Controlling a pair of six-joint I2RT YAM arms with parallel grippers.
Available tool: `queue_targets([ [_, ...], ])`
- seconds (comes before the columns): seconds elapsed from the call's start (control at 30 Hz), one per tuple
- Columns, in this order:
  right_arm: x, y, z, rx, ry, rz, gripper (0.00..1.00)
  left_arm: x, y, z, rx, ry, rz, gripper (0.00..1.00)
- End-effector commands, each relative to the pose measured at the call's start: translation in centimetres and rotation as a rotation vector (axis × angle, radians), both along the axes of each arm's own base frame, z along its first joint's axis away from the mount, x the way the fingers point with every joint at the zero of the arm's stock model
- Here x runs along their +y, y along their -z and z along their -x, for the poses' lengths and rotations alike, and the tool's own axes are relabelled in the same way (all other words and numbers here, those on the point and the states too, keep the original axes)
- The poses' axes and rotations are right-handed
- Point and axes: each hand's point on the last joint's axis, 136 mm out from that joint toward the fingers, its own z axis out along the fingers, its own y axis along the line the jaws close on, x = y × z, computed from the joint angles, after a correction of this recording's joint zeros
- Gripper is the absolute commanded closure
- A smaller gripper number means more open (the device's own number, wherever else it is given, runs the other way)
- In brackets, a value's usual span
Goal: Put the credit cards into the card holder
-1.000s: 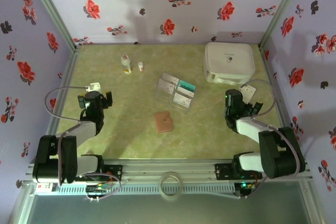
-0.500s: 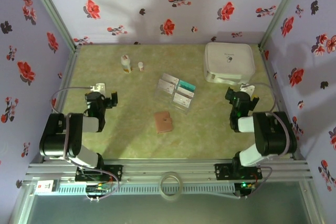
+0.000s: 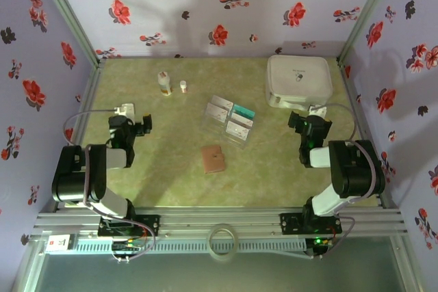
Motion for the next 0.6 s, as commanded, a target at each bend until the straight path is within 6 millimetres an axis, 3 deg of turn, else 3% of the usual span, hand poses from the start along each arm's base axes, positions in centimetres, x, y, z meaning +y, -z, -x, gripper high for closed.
queue_targets([
  [0.0,-0.21,-0.8,-0.08,-0.016,0.01,0.017,0.01,0.11,-0.72,-0.25,-0.034,-0.009,-0.016,0.0],
  [0.57,0.08,-0.56,-0.43,-0.01,-0.036,-0.014,0.01,0.09,-0.76,-0.25,-0.035,-0.007,-0.016,0.0],
])
